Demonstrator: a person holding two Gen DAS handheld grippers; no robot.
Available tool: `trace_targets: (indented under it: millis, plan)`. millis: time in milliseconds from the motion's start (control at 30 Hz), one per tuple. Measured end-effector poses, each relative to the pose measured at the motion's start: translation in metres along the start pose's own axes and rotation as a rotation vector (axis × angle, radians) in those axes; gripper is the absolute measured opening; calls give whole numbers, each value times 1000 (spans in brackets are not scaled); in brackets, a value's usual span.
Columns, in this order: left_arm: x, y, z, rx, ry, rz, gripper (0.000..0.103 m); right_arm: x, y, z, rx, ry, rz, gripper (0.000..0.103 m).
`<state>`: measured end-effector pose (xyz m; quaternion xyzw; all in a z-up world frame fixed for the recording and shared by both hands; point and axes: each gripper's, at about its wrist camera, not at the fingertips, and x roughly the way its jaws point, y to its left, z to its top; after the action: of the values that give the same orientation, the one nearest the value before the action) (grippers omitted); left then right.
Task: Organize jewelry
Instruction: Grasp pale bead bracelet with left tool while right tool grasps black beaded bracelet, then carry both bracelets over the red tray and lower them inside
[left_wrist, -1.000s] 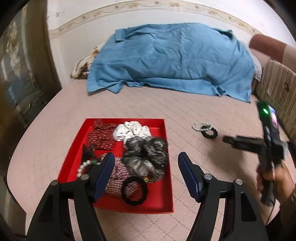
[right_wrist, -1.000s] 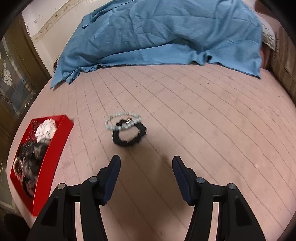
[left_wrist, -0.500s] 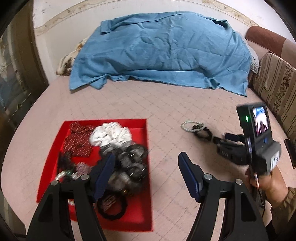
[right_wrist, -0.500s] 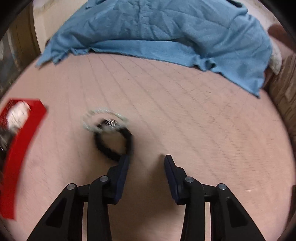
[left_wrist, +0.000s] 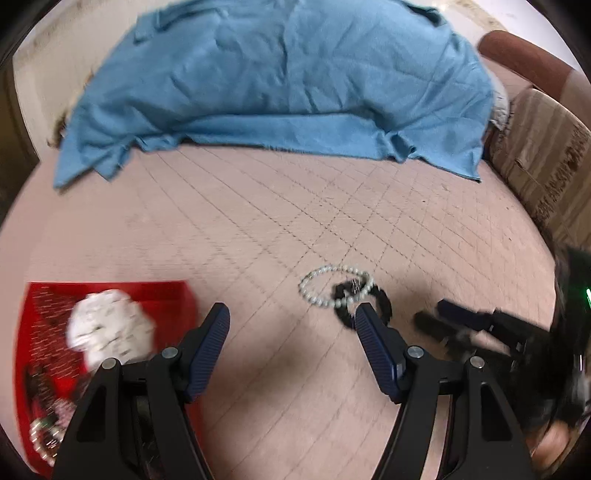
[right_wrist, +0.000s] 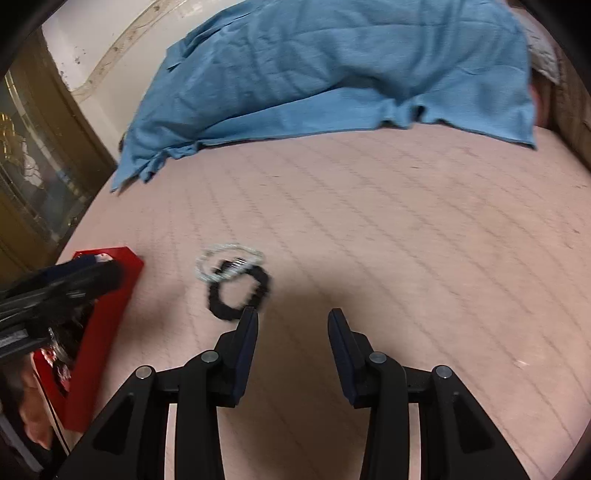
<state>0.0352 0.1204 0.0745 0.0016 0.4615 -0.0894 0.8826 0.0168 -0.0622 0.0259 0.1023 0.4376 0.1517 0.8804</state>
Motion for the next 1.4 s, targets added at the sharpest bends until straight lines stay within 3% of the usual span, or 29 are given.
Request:
trace_targets:
  millis: [33, 167, 267, 433, 467, 500, 867, 1233, 1400]
  plan:
    - [11, 0, 6, -14, 17, -11, 67, 6, 6, 2, -14, 1, -1, 43]
    - [50, 1, 17, -32, 85, -19, 45, 28, 24, 3, -57, 9, -22, 43]
    - [72, -1, 16, -14, 118, -6, 41, 34, 31, 4, -96, -3, -51, 42]
    - [80, -9, 14, 20, 95, 1, 40, 38, 26, 8, -91, -1, -65, 12]
    - [80, -10, 13, 32, 86, 14, 29, 37, 24, 8, -87, -1, -60, 10]
    - [79, -12, 11, 44, 80, 25, 7, 35, 23, 8, -83, -3, -57, 10]
    - [48, -13, 4, 27, 57, -41, 5, 4, 1, -6, 33, -17, -13, 9]
    - [-42, -20, -16, 36, -59, -83, 6, -44, 9, -16, 53, -65, 2, 9]
    - [-81, -18, -32, 34, -105, -54, 6, -63, 25, -23, 33, -82, 8, 9]
